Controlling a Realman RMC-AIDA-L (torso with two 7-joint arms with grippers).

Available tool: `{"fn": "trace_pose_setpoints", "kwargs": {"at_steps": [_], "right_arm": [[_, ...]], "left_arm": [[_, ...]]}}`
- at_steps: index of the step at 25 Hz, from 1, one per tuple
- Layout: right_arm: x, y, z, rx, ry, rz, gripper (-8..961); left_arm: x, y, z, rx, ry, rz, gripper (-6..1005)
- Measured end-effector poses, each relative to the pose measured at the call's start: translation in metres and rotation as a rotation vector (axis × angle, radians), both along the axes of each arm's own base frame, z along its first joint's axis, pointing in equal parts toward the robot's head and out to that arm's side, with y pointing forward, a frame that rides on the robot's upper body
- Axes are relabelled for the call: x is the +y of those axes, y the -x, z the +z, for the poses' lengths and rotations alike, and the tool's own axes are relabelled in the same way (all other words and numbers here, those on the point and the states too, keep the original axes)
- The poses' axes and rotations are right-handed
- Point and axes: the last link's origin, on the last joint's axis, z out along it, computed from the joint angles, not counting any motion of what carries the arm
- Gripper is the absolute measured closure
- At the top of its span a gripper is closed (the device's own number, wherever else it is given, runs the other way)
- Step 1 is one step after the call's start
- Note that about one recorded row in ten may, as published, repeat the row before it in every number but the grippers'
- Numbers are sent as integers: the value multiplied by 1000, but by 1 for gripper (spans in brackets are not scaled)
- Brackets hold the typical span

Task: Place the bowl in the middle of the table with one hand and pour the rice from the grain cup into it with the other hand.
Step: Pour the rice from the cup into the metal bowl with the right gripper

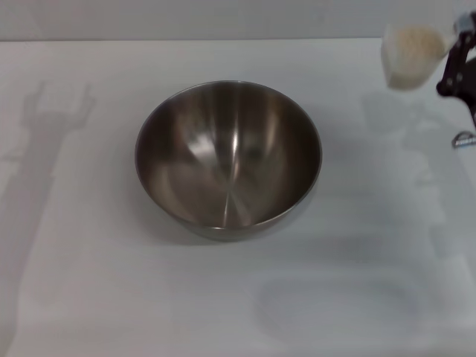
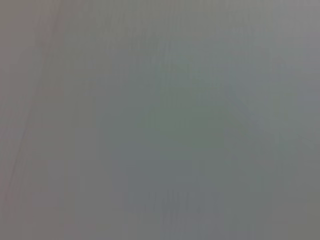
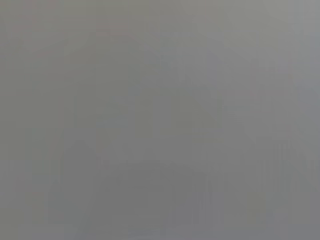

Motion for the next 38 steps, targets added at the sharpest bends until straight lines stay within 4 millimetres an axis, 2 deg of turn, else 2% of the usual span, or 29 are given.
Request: {"fn": "trace_pose_setpoints", "kwargs": {"at_steps": [5,13,16,26,38], "right_arm": [[17,22,4,-162,-67,87,933],[39,59,-15,-571,-141,224,934],[42,64,-21,-642,-146,245,934],[46,74,-49,-1037,-198,342,935],[45,78,-64,-1296,-280,460,935]], "left_arm": [[-1,-1,1,-2,-7,-10,167],[2,-5,1,-2,-8,-21,167],[2,-6,1,-1,-8,-23,167],[2,-5,2,-3,-14,-27,167],[1,-5,0,-12,-8,-29,167]]}}
